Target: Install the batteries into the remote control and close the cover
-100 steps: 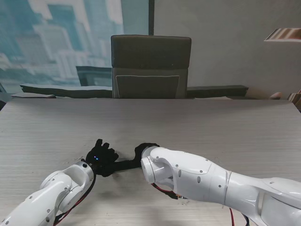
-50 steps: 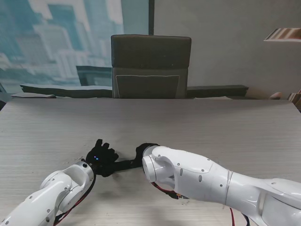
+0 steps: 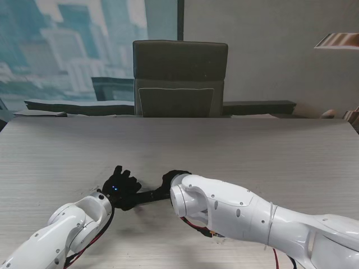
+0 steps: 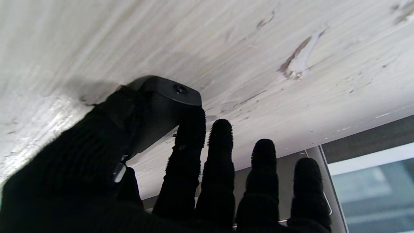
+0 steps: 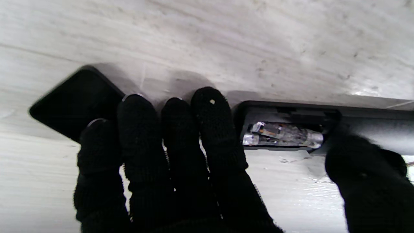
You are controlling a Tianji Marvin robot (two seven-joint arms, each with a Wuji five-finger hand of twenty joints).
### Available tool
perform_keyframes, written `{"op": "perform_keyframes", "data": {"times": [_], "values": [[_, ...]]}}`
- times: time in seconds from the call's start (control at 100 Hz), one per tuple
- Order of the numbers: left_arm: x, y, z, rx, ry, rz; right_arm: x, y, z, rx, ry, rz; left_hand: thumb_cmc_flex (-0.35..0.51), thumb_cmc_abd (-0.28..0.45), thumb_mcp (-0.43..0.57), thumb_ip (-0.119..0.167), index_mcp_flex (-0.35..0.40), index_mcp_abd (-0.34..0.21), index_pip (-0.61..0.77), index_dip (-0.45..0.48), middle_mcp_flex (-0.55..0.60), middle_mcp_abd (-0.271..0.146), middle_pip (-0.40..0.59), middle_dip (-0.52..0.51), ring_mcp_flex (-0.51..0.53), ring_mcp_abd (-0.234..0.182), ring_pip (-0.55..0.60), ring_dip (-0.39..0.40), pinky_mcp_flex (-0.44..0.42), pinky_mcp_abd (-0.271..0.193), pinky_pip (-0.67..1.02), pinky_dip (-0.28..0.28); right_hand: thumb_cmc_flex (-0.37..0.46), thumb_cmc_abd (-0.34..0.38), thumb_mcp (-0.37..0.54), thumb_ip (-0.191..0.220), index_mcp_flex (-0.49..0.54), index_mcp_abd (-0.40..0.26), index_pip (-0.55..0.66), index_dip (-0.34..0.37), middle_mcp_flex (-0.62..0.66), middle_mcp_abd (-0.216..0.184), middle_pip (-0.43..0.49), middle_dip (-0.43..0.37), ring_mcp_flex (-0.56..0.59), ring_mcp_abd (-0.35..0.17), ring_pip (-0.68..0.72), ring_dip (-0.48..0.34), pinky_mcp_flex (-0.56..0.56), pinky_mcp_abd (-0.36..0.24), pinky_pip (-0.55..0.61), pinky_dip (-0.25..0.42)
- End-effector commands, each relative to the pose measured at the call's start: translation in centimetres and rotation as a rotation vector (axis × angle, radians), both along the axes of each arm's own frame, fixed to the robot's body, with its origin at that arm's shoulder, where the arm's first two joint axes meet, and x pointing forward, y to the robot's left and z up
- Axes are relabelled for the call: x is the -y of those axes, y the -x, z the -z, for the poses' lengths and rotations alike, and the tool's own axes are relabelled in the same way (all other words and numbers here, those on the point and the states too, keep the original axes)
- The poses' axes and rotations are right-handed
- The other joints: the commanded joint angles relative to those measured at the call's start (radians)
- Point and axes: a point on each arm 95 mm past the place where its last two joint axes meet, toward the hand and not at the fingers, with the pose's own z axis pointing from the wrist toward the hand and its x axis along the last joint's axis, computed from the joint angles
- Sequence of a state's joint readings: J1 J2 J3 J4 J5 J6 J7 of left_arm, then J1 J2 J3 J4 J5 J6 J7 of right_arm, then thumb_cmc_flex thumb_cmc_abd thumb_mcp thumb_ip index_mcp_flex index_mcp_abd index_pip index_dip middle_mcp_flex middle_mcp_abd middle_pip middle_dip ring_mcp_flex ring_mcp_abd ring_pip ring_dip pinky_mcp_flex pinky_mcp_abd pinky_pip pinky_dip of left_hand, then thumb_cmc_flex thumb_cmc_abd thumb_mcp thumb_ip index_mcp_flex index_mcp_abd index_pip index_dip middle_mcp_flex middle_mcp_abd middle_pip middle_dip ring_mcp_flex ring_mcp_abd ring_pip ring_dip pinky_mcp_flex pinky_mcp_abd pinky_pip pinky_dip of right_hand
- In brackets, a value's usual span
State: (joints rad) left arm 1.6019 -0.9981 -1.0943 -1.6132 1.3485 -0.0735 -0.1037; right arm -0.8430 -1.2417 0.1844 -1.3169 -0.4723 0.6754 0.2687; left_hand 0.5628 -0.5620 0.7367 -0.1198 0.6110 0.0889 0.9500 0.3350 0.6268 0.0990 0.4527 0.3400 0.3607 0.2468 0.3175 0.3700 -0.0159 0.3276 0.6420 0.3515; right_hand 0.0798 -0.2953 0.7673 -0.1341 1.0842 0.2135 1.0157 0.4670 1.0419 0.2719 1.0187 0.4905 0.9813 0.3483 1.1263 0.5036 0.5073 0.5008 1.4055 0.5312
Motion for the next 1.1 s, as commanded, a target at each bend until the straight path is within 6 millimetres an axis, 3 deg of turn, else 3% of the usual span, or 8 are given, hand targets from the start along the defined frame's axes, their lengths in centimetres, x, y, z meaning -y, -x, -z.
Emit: {"op": "perform_keyframes", "data": {"times": [0.0,0.4,0.55,0.8,0.83,0.87,1.09], "values": [[-0.41,0.83,1.5,-0.053,-0.025,-0.009,-0.19,0.86,1.18,-0.049,0.008,-0.003,0.12,0.035,0.075,0.068,0.104,-0.183,0.113,0.043,-0.01,-0.007,-0.002,0.008,0.001,-0.003,-0.003,-0.011,-0.007,0.013,0.008,-0.016,0.021,0.048,0.023,0.032,-0.049,-0.056,-0.104,-0.012,-0.01,0.038,-0.001,-0.003,0.004,0.012,0.011,0.013,-0.002,0.006,0.013,0.007],[-0.45,0.83,1.46,-0.052,-0.026,-0.01,-0.33,0.8,1.43,-0.057,0.009,0.004,0.12,0.036,0.074,0.068,0.104,-0.184,0.113,0.042,-0.009,-0.008,-0.002,0.009,0.001,-0.003,-0.004,-0.011,-0.007,0.013,0.008,-0.016,0.089,0.083,0.026,0.044,-0.037,-0.062,-0.096,-0.008,0.008,0.038,0.004,-0.005,0.016,0.013,0.019,0.013,0.005,0.01,0.019,0.012],[-0.46,0.86,1.46,-0.053,-0.027,-0.01,-0.28,0.77,1.54,-0.063,0.012,0.004,0.12,0.036,0.075,0.068,0.103,-0.182,0.113,0.042,-0.01,-0.006,-0.002,0.008,0.002,-0.005,-0.003,-0.011,-0.007,0.014,0.008,-0.016,0.215,0.084,0.095,0.066,-0.042,-0.076,-0.087,-0.002,0.009,0.029,0.007,-0.005,0.02,0.006,0.022,0.012,0.007,0.007,0.019,0.013],[-0.48,0.86,1.45,-0.053,-0.028,-0.011,-0.15,0.66,1.77,-0.074,0.019,-0.002,0.119,0.036,0.074,0.068,0.103,-0.182,0.113,0.043,-0.01,-0.006,-0.002,0.008,0.001,-0.004,-0.003,-0.011,-0.007,0.014,0.008,-0.016,0.348,0.039,0.183,0.077,-0.023,-0.136,0.003,0.039,0.049,-0.003,0.008,-0.011,0.037,0.003,0.022,0.006,0.011,0.0,0.02,0.013],[-0.48,0.87,1.45,-0.053,-0.028,-0.011,-0.13,0.65,1.78,-0.075,0.02,-0.004,0.12,0.036,0.074,0.068,0.103,-0.181,0.113,0.043,-0.009,-0.006,-0.002,0.009,0.001,-0.004,-0.004,-0.011,-0.007,0.014,0.008,-0.016,0.362,0.031,0.188,0.074,-0.023,-0.142,0.007,0.037,0.052,-0.005,0.008,-0.012,0.038,0.003,0.021,0.005,0.011,0.0,0.02,0.013],[-0.48,0.87,1.45,-0.053,-0.028,-0.011,-0.09,0.64,1.81,-0.077,0.025,-0.007,0.119,0.036,0.074,0.068,0.104,-0.181,0.113,0.043,-0.009,-0.005,-0.002,0.009,0.001,-0.002,-0.004,-0.011,-0.007,0.014,0.008,-0.016,0.372,0.026,0.191,0.059,-0.029,-0.146,0.039,-0.016,0.052,-0.009,0.006,-0.012,0.037,0.004,0.019,0.001,0.011,0.0,0.02,0.013],[-0.44,0.88,1.44,-0.054,-0.028,-0.008,0.42,0.56,2.16,-0.063,0.068,-0.004,0.12,0.036,0.075,0.067,0.104,-0.18,0.113,0.042,-0.01,-0.007,-0.002,0.008,0.001,-0.003,-0.004,-0.011,-0.007,0.013,0.008,-0.016,0.397,-0.006,0.231,0.05,0.008,-0.144,0.071,-0.036,0.114,-0.023,-0.026,-0.032,0.086,0.012,-0.014,-0.024,0.048,0.026,-0.002,-0.003]]}}
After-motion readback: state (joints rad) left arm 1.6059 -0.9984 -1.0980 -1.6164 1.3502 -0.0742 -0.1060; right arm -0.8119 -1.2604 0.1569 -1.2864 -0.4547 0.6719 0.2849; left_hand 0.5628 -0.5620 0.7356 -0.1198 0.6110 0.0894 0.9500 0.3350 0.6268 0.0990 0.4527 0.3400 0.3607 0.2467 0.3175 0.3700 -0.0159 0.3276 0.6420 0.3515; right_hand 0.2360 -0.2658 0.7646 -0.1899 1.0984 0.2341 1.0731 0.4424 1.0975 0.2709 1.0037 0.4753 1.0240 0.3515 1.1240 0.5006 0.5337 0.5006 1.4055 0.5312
